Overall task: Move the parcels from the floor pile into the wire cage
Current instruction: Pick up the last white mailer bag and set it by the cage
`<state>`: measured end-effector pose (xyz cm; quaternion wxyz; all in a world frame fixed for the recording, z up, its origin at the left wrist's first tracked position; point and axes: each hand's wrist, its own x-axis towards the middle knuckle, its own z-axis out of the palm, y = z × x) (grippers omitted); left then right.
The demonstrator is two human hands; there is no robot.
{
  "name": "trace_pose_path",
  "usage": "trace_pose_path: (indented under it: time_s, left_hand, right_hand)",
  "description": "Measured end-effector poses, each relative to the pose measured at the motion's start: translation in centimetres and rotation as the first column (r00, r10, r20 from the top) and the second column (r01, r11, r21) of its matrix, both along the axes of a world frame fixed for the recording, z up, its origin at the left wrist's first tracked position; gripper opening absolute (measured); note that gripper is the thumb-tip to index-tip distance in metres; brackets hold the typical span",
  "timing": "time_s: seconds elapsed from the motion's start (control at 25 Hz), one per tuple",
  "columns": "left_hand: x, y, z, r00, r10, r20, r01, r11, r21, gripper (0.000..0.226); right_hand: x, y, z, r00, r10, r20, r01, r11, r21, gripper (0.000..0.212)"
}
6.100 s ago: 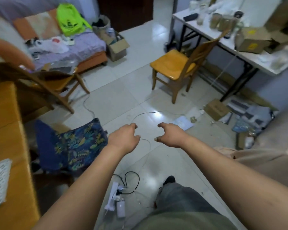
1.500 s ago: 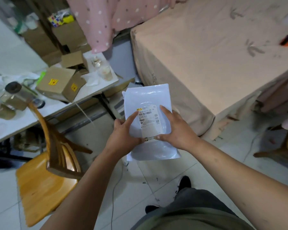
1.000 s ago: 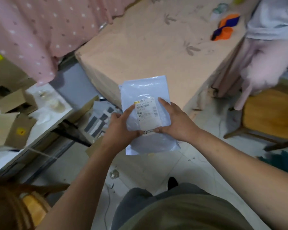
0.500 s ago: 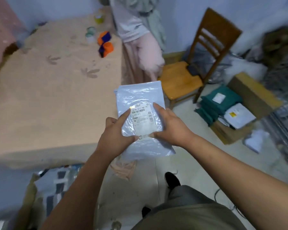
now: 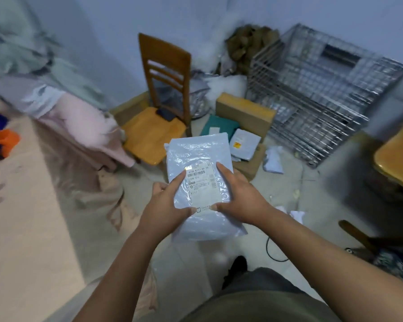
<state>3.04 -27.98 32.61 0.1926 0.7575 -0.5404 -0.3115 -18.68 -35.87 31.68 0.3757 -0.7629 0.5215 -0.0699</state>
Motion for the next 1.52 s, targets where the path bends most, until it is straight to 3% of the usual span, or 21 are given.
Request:
trace_pose_path:
  time_s: [0.32, 0.8, 1.0, 1.52]
  left_hand:
    - [-6.1, -15.1, -3.3, 0.970, -0.243, 0.032, 0.240, 0.968, 0.068, 0.102]
    - [-6.5, -35.3, -7.5, 0.852, -0.523, 0.010, 0.514, 0.840, 0.173, 0.093]
    - [-7.5, -42.4, -9.1, 0.840, -0.543, -0.021, 0.537, 0.824, 0.181, 0.090]
    - [-12.7, -61.6, -17.4, 0.902, -0.433, 0.001, 0.414, 0.863, 0.290, 0.091]
  right_hand:
    - [-6.9, -10.3, -2.9, 0.979, -0.203, -0.020, 0.204, 0.978, 0.033, 0.115]
    - [-6.1, -24.0, -7.1, 0.858, -0.504, -0.099, 0.513, 0.853, 0.095, 0.118]
    - [-6.7, -30.2, -8.9, 0.839, -0.516, -0.174, 0.535, 0.841, 0.084, 0.118]
    - [-12.4, -51.4, -18.9, 0.920, -0.350, -0.179, 0.377, 0.913, 0.155, 0.116]
